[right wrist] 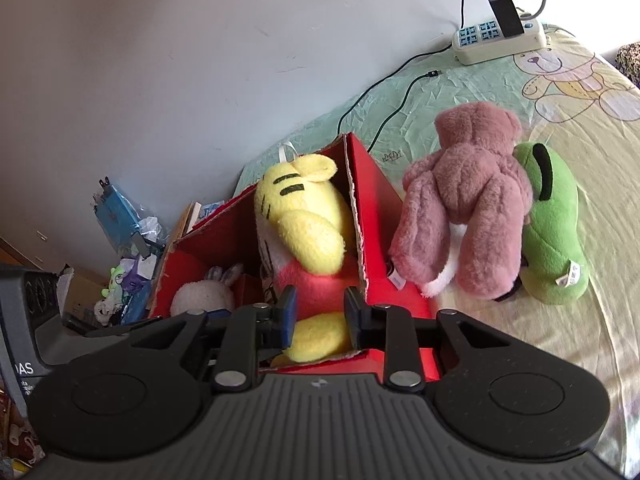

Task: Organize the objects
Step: 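Open the right gripper to release the tiger and withdraw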

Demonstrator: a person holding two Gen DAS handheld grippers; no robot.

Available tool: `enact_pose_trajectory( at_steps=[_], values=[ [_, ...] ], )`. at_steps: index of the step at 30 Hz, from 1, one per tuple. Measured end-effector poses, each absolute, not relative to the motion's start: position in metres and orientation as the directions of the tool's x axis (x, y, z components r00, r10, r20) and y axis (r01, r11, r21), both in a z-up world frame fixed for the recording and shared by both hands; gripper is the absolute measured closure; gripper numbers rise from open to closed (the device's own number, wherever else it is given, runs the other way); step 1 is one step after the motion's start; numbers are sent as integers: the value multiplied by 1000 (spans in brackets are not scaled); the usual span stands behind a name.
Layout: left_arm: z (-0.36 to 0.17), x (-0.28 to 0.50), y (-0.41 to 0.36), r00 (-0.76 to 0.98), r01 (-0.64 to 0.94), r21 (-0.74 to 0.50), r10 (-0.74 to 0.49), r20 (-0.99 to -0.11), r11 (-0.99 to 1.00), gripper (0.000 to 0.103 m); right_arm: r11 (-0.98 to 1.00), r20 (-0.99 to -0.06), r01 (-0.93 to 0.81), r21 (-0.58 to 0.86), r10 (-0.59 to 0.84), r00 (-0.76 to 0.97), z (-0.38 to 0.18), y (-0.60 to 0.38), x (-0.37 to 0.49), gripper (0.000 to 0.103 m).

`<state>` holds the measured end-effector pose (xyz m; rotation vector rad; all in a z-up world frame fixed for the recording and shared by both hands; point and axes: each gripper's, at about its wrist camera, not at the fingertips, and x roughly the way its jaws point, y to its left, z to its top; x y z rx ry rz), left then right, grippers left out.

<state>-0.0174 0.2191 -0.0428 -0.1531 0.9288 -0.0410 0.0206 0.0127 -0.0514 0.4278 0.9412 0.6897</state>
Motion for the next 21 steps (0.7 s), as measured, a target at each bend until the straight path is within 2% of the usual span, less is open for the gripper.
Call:
enact_pose_trajectory(
  at_steps=[13, 21],
  values=[
    [-23, -61, 197, 621, -130, -86, 14, -783, 988, 13, 684, -557, -435, 586, 730, 397, -43, 2, -2, 74],
    [-34, -73, 175, 590, -154, -83, 24, -807, 985, 13, 671, -576, -447, 591, 740, 348, -52, -10, -12, 74]
  ],
)
